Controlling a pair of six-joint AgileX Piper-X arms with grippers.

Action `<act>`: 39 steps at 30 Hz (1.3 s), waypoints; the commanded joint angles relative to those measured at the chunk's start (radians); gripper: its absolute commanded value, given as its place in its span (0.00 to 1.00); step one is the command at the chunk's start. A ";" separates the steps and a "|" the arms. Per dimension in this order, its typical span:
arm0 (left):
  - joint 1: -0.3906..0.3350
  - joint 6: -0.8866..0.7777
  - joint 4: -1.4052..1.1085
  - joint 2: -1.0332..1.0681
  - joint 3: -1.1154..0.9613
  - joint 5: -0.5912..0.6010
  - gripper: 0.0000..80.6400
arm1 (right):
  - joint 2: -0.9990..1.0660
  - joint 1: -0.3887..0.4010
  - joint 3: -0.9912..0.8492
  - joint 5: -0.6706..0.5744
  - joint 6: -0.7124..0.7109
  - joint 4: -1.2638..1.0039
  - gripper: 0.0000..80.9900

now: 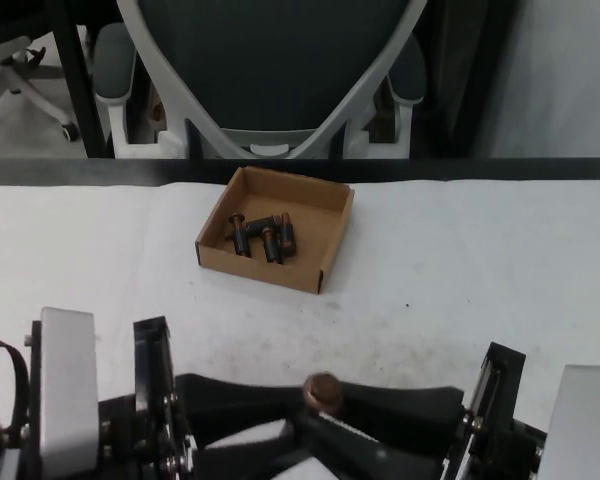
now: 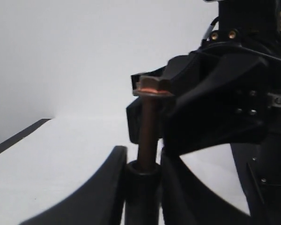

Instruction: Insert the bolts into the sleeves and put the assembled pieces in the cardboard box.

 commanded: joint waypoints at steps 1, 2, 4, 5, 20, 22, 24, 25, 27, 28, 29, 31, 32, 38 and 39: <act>0.002 -0.010 -0.063 -0.006 -0.026 -0.044 0.01 | 0.003 -0.001 0.011 0.011 0.034 0.073 0.56; 0.005 -0.010 -0.049 -0.007 -0.038 -0.056 0.01 | 0.003 -0.001 0.011 0.029 0.059 0.073 0.64; 0.012 -0.010 0.011 -0.006 -0.066 -0.067 0.01 | 0.003 -0.001 0.011 0.046 0.093 0.082 0.69; 0.017 -0.010 0.048 -0.006 -0.082 -0.070 0.01 | 0.003 -0.001 0.011 0.046 0.098 0.090 0.69; 0.124 0.015 0.558 0.133 -0.421 -0.246 0.01 | 0.003 0.023 0.020 -0.085 0.144 0.159 0.01; 0.150 -0.014 0.560 0.192 -0.461 -0.246 0.01 | 0.003 0.030 0.031 -0.085 0.152 0.161 0.01; 0.171 -0.034 0.570 0.248 -0.502 -0.246 0.01 | 0.002 0.038 0.046 -0.091 0.152 0.161 0.01; 0.181 -0.037 0.583 0.280 -0.527 -0.246 0.01 | 0.001 0.039 0.053 -0.090 0.152 0.161 0.01; 0.193 -0.045 0.625 0.338 -0.587 -0.262 0.01 | 0.001 0.039 0.064 -0.090 0.155 0.161 0.01; 0.199 -0.048 0.654 0.371 -0.621 -0.267 0.01 | 0.001 0.039 0.069 -0.090 0.155 0.161 0.01; 0.202 -0.048 0.681 0.398 -0.651 -0.268 0.01 | 0.001 0.039 0.071 -0.090 0.155 0.161 0.01; 0.206 -0.048 0.744 0.473 -0.730 -0.273 0.01 | 0.001 0.039 0.071 -0.090 0.155 0.161 0.01; 0.206 -0.048 0.770 0.500 -0.762 -0.273 0.01 | 0.001 0.039 0.071 -0.090 0.151 0.159 0.01; 0.207 -0.048 0.940 0.676 -1.011 -0.289 0.01 | 0.001 0.039 0.071 -0.090 0.151 0.159 0.01; 0.207 -0.048 0.971 0.703 -1.054 -0.288 0.01 | 0.001 0.039 0.071 -0.090 0.151 0.159 0.01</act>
